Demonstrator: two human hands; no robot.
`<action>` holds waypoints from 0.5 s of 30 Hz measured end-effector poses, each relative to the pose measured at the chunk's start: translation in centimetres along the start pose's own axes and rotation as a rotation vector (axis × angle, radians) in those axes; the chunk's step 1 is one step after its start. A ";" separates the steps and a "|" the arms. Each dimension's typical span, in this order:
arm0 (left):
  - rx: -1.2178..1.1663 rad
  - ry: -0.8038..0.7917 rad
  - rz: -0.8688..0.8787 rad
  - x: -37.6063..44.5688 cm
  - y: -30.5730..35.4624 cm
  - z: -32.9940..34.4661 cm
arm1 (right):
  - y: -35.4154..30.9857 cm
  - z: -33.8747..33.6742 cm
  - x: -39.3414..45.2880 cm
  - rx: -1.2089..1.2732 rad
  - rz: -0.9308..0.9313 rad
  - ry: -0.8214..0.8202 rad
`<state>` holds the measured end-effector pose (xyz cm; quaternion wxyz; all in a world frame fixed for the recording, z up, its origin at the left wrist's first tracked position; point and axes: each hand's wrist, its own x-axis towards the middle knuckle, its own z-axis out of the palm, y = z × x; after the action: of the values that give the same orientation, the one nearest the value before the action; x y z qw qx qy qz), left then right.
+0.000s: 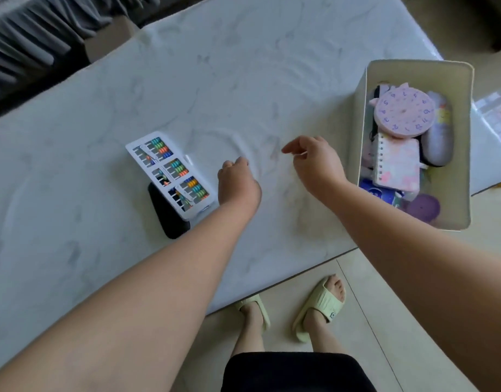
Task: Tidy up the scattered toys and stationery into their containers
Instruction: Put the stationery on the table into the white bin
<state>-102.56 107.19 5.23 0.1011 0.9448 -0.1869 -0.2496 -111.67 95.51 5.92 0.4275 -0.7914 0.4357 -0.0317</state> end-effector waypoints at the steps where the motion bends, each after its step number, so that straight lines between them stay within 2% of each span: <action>1: -0.009 0.004 -0.035 0.3 -1.8 -0.5 | -0.7 1.5 -0.2 -0.010 0.001 -0.051; 6: -0.044 0.086 -0.158 2.3 -9.8 -2.9 | -3.7 8.9 -1.2 -0.110 0.037 -0.246; 9: -0.101 0.155 -0.207 3.3 -13.2 -4.0 | -4.7 12.3 -1.3 -0.120 0.061 -0.315; 15: -0.251 0.168 -0.308 6.3 -17.6 -5.2 | -7.1 18.0 -1.2 -0.036 0.164 -0.389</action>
<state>-89.56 121.16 1.91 0.1941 0.9596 0.0015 -0.2037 -100.06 109.90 -0.08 0.4906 -0.7520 0.4083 0.1645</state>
